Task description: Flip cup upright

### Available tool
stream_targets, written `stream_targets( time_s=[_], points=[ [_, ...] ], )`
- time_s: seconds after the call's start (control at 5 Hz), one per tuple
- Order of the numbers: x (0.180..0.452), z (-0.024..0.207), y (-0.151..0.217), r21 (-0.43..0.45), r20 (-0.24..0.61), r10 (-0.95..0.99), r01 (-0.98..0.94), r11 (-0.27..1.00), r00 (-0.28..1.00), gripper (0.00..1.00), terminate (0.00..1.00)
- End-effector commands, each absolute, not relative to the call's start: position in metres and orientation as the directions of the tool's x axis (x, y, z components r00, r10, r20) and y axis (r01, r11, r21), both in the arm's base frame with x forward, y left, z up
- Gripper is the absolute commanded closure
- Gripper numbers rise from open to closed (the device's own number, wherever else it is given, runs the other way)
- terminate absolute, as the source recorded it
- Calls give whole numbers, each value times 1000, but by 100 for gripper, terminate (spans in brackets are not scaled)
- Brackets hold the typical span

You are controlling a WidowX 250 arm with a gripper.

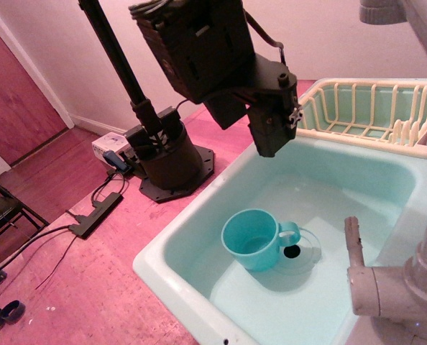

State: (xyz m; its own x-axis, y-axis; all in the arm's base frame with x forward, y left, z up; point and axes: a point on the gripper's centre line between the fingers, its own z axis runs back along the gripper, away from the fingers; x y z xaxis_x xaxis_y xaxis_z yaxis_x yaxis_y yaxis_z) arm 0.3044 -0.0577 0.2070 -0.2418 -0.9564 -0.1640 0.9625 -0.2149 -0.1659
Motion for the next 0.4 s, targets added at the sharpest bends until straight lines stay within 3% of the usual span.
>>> stream_targets(
  time_s=[0.0,0.2],
  points=[
    [301,219,-51,-126,-164,-956,967,-223,-242,0,0],
    [301,219,-51,-126,-164,-956,967,-223,-242,0,100]
  ],
)
